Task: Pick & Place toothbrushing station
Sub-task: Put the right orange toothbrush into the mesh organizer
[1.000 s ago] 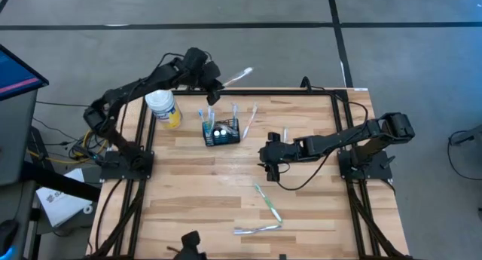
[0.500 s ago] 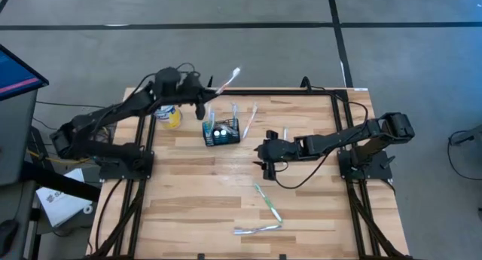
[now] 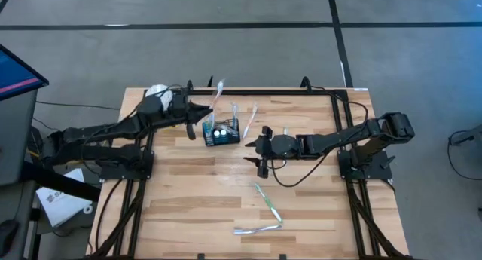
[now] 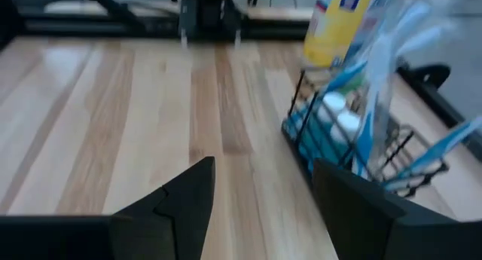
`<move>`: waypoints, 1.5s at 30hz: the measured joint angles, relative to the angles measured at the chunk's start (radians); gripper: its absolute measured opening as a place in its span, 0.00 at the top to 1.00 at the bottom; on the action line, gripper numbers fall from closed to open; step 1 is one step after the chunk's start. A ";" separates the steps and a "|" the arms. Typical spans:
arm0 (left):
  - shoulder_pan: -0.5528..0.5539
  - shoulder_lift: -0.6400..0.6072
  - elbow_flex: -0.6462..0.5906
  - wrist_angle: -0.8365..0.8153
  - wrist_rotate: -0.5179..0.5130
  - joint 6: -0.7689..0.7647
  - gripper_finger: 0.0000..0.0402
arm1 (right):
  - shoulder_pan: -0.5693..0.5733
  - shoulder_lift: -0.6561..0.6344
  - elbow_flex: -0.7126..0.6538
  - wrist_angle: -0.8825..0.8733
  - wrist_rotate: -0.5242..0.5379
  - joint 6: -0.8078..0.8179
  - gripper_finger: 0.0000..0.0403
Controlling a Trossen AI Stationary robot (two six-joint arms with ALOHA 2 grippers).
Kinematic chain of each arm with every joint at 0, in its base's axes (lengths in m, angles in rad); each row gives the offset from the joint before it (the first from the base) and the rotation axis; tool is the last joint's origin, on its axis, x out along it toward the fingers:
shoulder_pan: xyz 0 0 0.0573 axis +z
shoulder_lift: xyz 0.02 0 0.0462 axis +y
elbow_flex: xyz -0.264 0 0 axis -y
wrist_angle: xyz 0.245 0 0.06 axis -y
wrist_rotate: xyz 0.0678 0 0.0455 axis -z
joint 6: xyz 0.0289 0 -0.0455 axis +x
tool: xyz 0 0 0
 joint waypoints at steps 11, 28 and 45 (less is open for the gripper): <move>-0.123 -0.011 -0.194 0.364 -0.100 0.003 0.98 | -0.050 0.000 0.000 0.164 -0.001 -0.001 0.47; -0.258 0.110 -0.300 0.682 -0.162 0.034 0.98 | -0.149 0.000 0.026 0.442 -0.169 0.038 0.47; -0.312 0.428 -0.289 0.980 -0.167 0.033 0.98 | -0.162 0.000 0.171 0.283 -0.211 0.014 0.47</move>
